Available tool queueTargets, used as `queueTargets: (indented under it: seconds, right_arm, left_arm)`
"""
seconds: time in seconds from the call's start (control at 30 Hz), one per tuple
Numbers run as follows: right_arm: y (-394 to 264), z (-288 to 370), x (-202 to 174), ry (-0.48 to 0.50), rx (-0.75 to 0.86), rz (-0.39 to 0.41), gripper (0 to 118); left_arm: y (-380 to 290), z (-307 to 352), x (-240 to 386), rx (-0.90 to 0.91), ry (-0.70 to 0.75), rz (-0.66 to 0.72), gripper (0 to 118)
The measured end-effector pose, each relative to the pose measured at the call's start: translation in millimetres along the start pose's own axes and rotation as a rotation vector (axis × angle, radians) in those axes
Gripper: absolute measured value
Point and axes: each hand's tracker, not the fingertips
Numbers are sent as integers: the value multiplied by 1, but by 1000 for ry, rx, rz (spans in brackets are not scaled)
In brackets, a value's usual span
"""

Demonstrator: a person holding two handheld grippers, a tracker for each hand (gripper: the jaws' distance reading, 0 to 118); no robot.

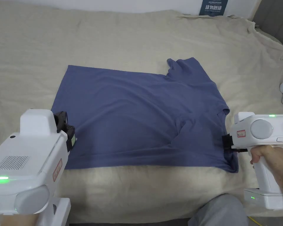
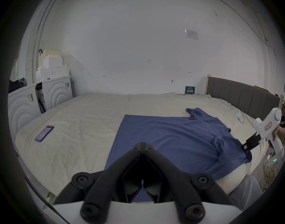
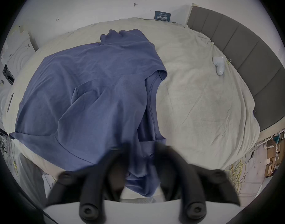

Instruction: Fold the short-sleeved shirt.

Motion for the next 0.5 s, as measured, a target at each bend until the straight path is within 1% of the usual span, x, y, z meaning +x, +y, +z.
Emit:
queueTargets:
  seconds: [0.1, 0.2, 0.23, 0.27, 0.33, 0.37, 0.47, 0.5]
  right_arm:
    - [0, 4, 3, 25, -8, -2, 5]
    - [-2, 13, 8, 29, 29, -13, 5]
    - [-2, 17, 9, 39, 41, -27, 5]
    - [-3, 21, 11, 56, 55, -48, 5]
    - [-4, 28, 15, 73, 78, -72, 5]
    - [-4, 31, 16, 81, 86, -81, 5]
    - [-5, 39, 20, 109, 117, -113, 5]
    - [-6, 41, 21, 115, 120, -119, 5]
  left_arm:
    - [-1, 0, 0, -10, -2, 3, 0]
    - [-1, -1, -1, -23, -3, 10, 0]
    - [0, -1, -2, -28, -4, 18, 6]
    - [2, -2, -4, -36, -4, 30, 14]
    - [6, -7, -9, -78, 12, 45, 47]
    - [9, -10, -12, -112, 8, 45, 66]
    - [20, -19, -25, -194, 16, 47, 82]
    - [23, -22, -29, -216, 22, 46, 98]
